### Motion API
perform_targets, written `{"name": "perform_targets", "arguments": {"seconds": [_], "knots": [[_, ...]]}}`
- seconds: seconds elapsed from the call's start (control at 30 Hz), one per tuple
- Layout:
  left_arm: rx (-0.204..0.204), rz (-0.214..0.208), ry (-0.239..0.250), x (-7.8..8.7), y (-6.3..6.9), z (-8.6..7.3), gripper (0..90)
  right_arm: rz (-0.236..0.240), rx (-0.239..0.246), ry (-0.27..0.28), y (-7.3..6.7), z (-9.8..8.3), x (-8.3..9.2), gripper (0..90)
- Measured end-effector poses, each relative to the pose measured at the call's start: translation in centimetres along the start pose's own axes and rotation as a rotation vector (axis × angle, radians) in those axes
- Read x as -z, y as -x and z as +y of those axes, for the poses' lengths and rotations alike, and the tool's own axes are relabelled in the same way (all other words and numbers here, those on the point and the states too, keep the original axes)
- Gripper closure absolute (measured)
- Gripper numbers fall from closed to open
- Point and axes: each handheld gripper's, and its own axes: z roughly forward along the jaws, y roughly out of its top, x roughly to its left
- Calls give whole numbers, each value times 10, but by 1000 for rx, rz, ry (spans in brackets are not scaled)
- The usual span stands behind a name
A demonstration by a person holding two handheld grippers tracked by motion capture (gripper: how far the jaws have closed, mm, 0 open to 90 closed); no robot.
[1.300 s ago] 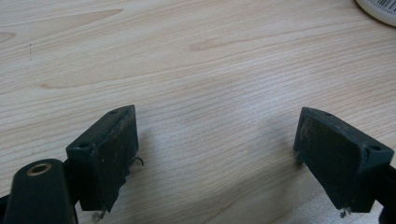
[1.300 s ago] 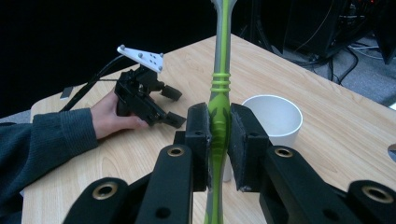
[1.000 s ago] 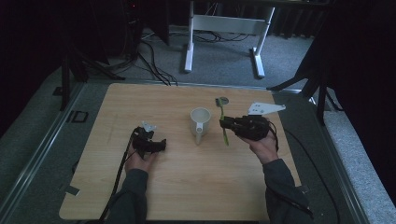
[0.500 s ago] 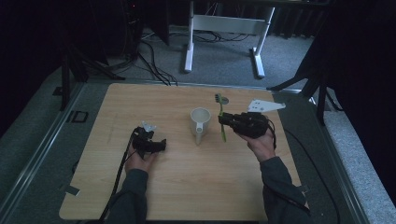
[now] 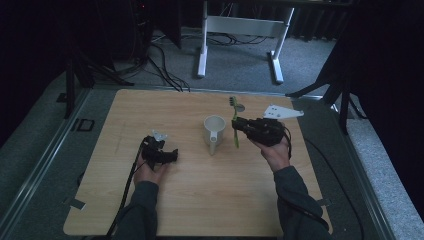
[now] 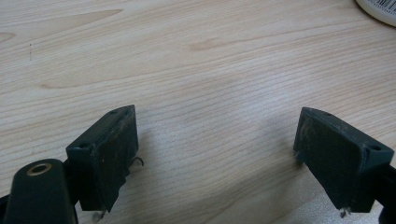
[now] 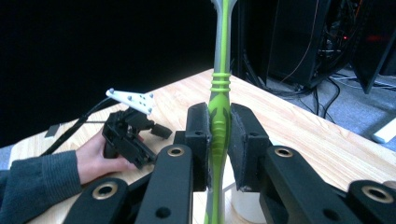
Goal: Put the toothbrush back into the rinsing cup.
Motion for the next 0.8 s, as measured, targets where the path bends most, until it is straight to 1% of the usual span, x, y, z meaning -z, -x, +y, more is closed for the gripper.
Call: {"name": "perform_targets", "arguments": {"seconds": [0.27, 0.43, 0.8], "knots": [[0, 0, 0, 0, 0, 0, 144, 1, -6, 10, 0, 0, -7, 786], [0, 0, 0, 0, 0, 0, 144, 5, -15, 26, -1, 2, -11, 786], [0, 0, 0, 0, 0, 0, 144, 19, -11, 38, -4, 5, -23, 786]]}}
